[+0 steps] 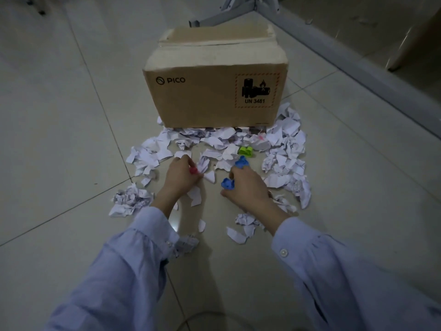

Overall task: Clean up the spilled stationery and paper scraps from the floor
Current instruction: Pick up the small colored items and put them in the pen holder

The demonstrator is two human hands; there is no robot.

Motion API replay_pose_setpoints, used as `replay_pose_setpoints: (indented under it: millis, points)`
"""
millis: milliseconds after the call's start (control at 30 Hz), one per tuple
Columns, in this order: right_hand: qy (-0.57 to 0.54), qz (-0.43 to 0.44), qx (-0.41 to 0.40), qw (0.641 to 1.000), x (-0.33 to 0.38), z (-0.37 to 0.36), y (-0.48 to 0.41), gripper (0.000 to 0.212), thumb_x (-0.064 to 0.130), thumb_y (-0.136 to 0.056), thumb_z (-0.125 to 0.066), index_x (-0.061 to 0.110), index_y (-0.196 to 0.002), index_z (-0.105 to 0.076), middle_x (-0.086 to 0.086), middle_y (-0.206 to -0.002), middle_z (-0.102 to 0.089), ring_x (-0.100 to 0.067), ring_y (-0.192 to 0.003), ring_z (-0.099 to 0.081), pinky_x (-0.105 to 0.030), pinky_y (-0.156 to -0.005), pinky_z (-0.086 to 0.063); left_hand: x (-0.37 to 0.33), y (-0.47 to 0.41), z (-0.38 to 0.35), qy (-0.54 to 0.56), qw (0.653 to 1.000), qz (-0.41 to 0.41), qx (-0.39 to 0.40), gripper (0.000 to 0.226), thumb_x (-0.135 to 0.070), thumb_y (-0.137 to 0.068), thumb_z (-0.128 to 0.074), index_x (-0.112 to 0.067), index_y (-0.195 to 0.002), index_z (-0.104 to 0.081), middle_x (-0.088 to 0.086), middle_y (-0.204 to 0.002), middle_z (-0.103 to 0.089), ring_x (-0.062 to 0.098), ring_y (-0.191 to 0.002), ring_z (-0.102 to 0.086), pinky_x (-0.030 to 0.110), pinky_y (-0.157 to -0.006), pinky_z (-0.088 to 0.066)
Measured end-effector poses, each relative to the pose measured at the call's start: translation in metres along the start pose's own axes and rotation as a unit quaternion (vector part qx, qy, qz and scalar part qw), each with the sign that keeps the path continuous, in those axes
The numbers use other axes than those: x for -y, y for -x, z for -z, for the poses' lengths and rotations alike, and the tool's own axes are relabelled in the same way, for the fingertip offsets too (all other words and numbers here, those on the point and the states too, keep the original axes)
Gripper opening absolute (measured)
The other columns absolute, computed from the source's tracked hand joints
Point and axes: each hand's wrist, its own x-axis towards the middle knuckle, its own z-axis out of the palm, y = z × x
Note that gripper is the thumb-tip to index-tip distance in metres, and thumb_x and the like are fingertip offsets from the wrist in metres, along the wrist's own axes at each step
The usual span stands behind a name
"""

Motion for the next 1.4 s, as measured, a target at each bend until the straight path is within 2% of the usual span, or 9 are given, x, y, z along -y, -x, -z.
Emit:
replay_pose_setpoints:
  millis: [100, 233, 367, 467, 567, 733, 1000, 1200, 1400]
  points:
    - [-0.004, 0.016, -0.013, 1.0, -0.005, -0.008, -0.005, 0.034, 0.033, -0.08, -0.072, 0.01, -0.097, -0.054, -0.013, -0.114, -0.049, -0.033, -0.096, -0.055, -0.034, -0.071, -0.045, 0.0, -0.001, 0.004, -0.015, 1.0, -0.012, 0.004, 0.033, -0.029, -0.075, -0.077, -0.013, -0.087, -0.051, 0.009, -0.095, -0.055, 0.026, -0.091, -0.052, 0.026, -0.067, -0.032]
    - [-0.136, 0.004, -0.044, 0.99, -0.018, 0.003, -0.007, 0.027, 0.024, -0.079, -0.074, 0.008, -0.088, -0.053, -0.006, -0.093, -0.051, -0.026, -0.088, -0.056, -0.029, -0.066, -0.038, -0.006, 0.005, 0.011, -0.002, 0.999, -0.042, -0.023, 0.033, -0.03, -0.078, -0.074, -0.01, -0.091, -0.052, 0.006, -0.087, -0.056, 0.021, -0.079, -0.048, 0.028, -0.059, -0.033]
    - [-0.312, -0.095, -0.108, 0.939, -0.036, 0.023, -0.014, 0.028, 0.025, -0.077, -0.074, 0.014, -0.085, -0.05, -0.004, -0.085, -0.057, -0.022, -0.077, -0.057, -0.032, -0.063, -0.044, -0.03, 0.009, 0.013, 0.048, 0.994, -0.093, -0.039, 0.027, -0.026, -0.083, -0.069, -0.008, -0.094, -0.053, 0.003, -0.08, -0.059, 0.019, -0.07, -0.054, 0.027, -0.055, -0.038]
    - [-0.353, -0.12, -0.152, 0.915, -0.05, 0.035, -0.021, 0.018, 0.025, -0.079, -0.07, 0.016, -0.086, -0.056, 0.004, -0.075, -0.056, -0.021, -0.068, -0.056, -0.032, -0.06, -0.046, -0.057, 0.008, 0.001, 0.057, 0.992, -0.113, -0.004, 0.018, -0.022, -0.088, -0.062, -0.008, -0.099, -0.058, 0.006, -0.08, -0.066, 0.02, -0.071, -0.063, 0.027, -0.064, -0.046]
    - [-0.32, -0.098, -0.165, 0.928, -0.057, 0.046, -0.025, 0.009, 0.017, -0.076, -0.066, 0.02, -0.077, -0.057, 0.01, -0.075, -0.057, -0.019, -0.071, -0.058, -0.031, -0.067, -0.049, -0.078, 0.006, -0.016, 0.029, 0.992, -0.121, 0.016, 0.018, -0.019, -0.088, -0.058, -0.004, -0.097, -0.065, 0.014, -0.089, -0.068, 0.027, -0.084, -0.063, 0.029, -0.069, -0.044]
    - [-0.207, -0.07, -0.155, 0.963, -0.059, 0.043, -0.035, 0.016, 0.011, -0.071, -0.069, 0.015, -0.069, -0.053, -0.001, -0.078, -0.06, -0.018, -0.07, -0.053, -0.027, -0.056, -0.037, -0.093, 0.005, -0.037, -0.036, 0.991, -0.13, 0.004, 0.023, -0.009, -0.086, -0.057, -0.005, -0.106, -0.068, 0.017, -0.105, -0.068, 0.031, -0.097, -0.062, 0.031, -0.075, -0.044]
    - [-0.008, -0.01, -0.15, 0.989, -0.044, 0.034, -0.049, 0.029, 0.022, -0.088, -0.059, 0.021, -0.116, -0.052, -0.009, -0.107, -0.062, -0.032, -0.096, -0.059, -0.033, -0.066, -0.041, -0.103, 0.003, -0.053, -0.062, 0.992, -0.105, 0.004, 0.033, -0.021, -0.081, -0.063, -0.01, -0.111, -0.055, 0.014, -0.109, -0.052, 0.034, -0.086, -0.057, 0.033, -0.068, -0.041]
    - [0.017, -0.026, -0.137, 0.99, -0.051, 0.036, -0.05, 0.018, 0.021, -0.088, -0.058, 0.013, -0.104, -0.053, -0.013, -0.105, -0.059, -0.035, -0.095, -0.058, -0.036, -0.067, -0.043, -0.105, 0.001, -0.057, -0.053, 0.992, -0.111, -0.012, 0.032, -0.021, -0.086, -0.061, -0.008, -0.113, -0.053, 0.017, -0.114, -0.053, 0.037, -0.092, -0.058, 0.039, -0.074, -0.046]
    - [-0.052, -0.081, -0.117, 0.988, -0.054, 0.038, -0.044, 0.022, 0.027, -0.086, -0.065, 0.01, -0.099, -0.06, -0.011, -0.107, -0.062, -0.03, -0.099, -0.059, -0.037, -0.075, -0.049, -0.099, 0.006, -0.056, -0.023, 0.993, -0.116, -0.008, 0.029, -0.021, -0.086, -0.064, -0.006, -0.109, -0.055, 0.017, -0.113, -0.049, 0.036, -0.091, -0.057, 0.031, -0.072, -0.038]
